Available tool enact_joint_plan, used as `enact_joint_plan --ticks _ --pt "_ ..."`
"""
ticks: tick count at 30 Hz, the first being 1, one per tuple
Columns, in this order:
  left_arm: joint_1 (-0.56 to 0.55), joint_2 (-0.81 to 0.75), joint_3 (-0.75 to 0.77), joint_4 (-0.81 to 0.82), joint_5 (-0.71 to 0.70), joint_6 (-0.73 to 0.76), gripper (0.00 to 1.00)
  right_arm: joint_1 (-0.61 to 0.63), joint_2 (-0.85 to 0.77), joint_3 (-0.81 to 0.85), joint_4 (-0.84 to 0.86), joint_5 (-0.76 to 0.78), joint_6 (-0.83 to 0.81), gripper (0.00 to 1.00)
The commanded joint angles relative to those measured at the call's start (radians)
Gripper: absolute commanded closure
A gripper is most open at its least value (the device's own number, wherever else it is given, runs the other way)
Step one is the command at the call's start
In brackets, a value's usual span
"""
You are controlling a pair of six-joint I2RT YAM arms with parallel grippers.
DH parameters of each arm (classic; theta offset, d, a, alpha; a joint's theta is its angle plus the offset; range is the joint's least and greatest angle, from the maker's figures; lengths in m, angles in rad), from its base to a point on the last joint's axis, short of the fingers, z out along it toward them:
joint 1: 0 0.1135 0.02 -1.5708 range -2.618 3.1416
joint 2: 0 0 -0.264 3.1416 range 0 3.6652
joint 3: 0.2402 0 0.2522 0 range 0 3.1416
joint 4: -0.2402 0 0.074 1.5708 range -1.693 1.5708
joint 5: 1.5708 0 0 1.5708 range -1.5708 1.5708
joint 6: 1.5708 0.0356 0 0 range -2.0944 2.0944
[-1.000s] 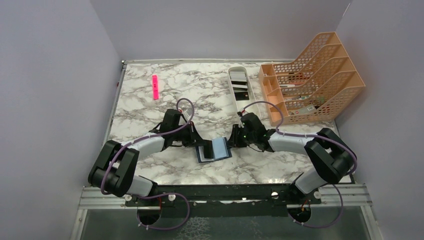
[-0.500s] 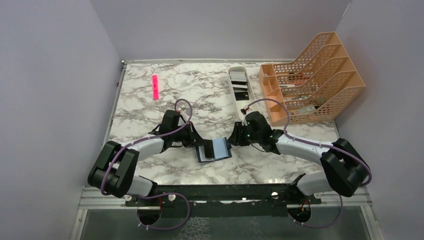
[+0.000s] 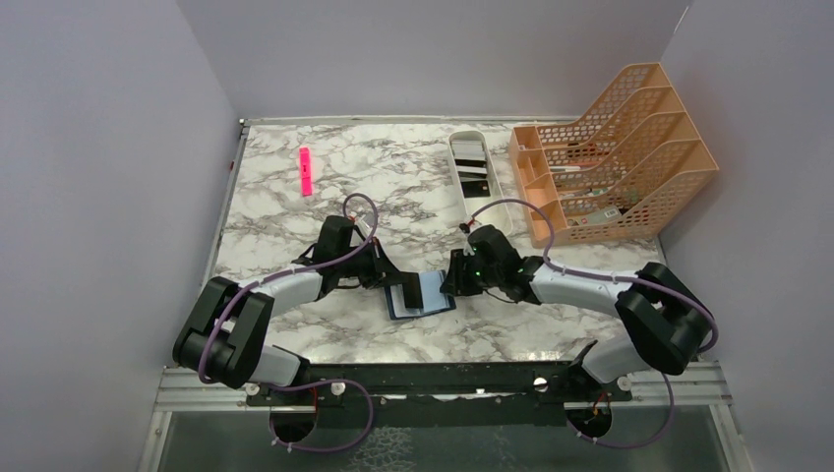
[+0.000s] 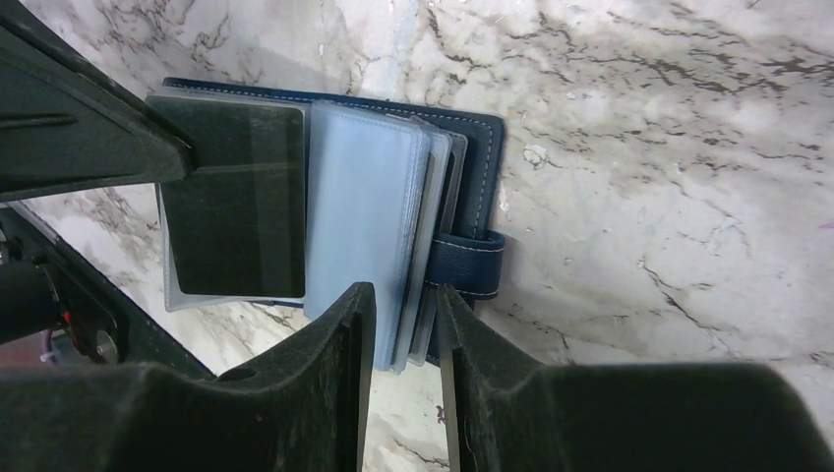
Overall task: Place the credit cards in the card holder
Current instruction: Insert the credit card into the card holder.
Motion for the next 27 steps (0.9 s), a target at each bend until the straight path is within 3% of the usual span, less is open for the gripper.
enact_joint_plan --ticks 1,11,18,27 --pt "0.007 0.006 -0.001 0.001 0.019 0.015 1.0 0.025 0.04 0.04 -0.011 0.027 0.006 0.67" --pt "0.025 -0.025 -0.007 -0.066 -0.012 0.011 1.0 0.028 0.109 0.006 -0.03 0.107 0.012 0.74" --pt "0.036 -0.019 -0.082 0.143 0.07 -0.082 1.0 0.028 0.116 -0.022 -0.002 0.103 0.029 0.77" --pt "0.036 -0.059 -0.105 0.205 0.054 -0.106 1.0 0.028 0.131 -0.027 0.017 0.094 0.031 0.77"
